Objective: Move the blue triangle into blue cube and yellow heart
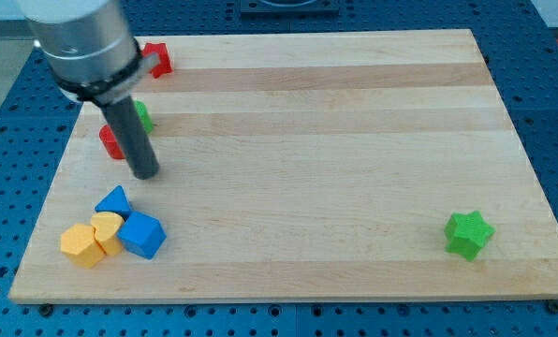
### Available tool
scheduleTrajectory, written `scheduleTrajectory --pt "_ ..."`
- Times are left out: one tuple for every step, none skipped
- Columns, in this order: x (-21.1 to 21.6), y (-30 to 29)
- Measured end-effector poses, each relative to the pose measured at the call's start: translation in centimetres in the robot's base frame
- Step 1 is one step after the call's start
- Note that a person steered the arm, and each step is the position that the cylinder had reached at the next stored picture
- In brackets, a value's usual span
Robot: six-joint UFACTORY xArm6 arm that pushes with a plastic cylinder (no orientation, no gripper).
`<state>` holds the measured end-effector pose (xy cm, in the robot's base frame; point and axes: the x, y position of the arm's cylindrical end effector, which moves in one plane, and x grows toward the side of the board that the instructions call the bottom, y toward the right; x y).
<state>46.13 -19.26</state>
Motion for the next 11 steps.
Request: scheduleTrajectory --pt "0.0 0.0" --pt "0.1 -0.5" --pt "0.2 -0.7" --pt "1.5 -1.4" --pt "1.8 -1.4" --pt "3.3 -1.4" --pt "4.0 -1.3" --pt "5.8 -1.3" --pt "5.8 -1.3" --pt "2.6 -1.3" --pt "0.8 -1.3"
